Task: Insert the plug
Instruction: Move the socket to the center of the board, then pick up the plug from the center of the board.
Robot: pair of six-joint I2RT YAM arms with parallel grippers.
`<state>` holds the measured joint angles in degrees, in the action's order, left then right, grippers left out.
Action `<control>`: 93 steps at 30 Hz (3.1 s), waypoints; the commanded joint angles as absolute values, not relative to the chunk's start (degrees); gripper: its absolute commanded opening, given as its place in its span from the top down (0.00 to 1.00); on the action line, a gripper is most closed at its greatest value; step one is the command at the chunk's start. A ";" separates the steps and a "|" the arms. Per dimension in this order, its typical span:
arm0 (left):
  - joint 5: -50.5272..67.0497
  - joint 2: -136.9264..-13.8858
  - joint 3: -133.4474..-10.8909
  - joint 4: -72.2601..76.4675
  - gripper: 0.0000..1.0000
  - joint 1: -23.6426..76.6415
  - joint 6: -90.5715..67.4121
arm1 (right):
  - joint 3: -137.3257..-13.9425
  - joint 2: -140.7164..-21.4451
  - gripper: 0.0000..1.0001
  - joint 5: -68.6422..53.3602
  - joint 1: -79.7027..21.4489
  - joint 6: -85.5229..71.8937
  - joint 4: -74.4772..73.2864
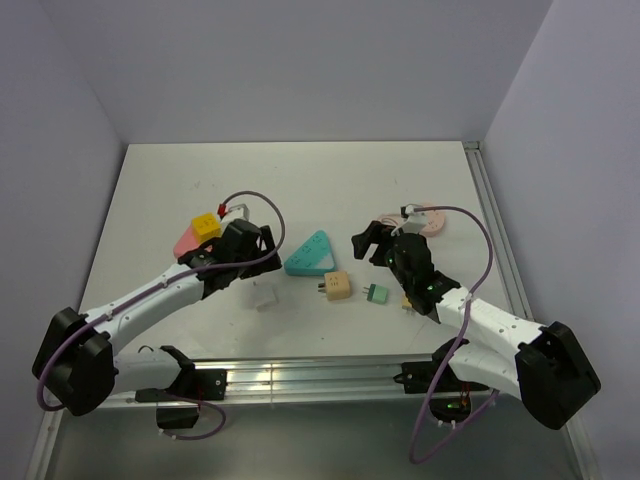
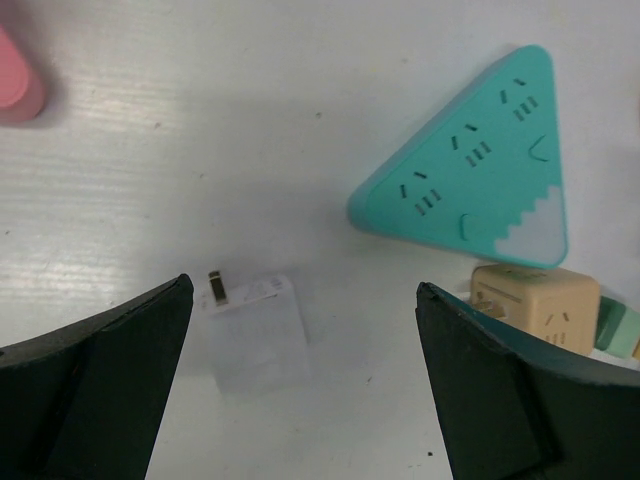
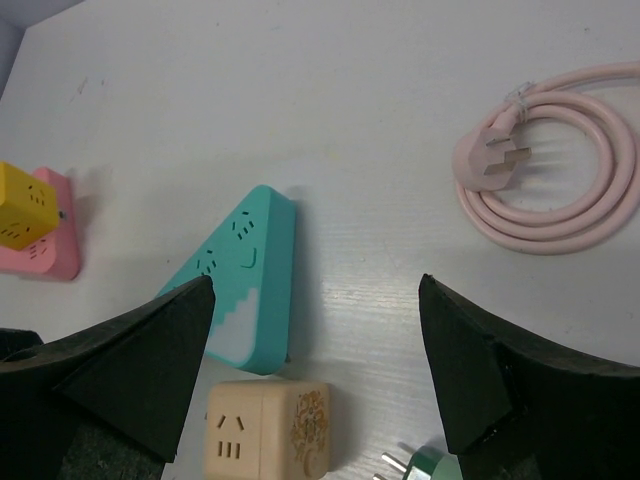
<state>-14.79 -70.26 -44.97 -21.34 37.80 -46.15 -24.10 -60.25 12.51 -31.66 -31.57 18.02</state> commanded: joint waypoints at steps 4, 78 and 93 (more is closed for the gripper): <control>-16.27 -67.24 -42.72 -27.77 0.00 37.62 -51.24 | -26.72 -60.56 0.11 13.10 -32.34 -30.15 20.30; 8.34 -69.26 -48.60 -17.76 0.51 36.22 -46.23 | -26.72 -63.90 0.16 -10.72 -34.45 -24.96 30.67; 20.91 -73.30 -51.15 -11.87 0.51 27.16 -46.05 | -27.42 -65.04 0.16 -12.57 -35.51 -24.00 30.94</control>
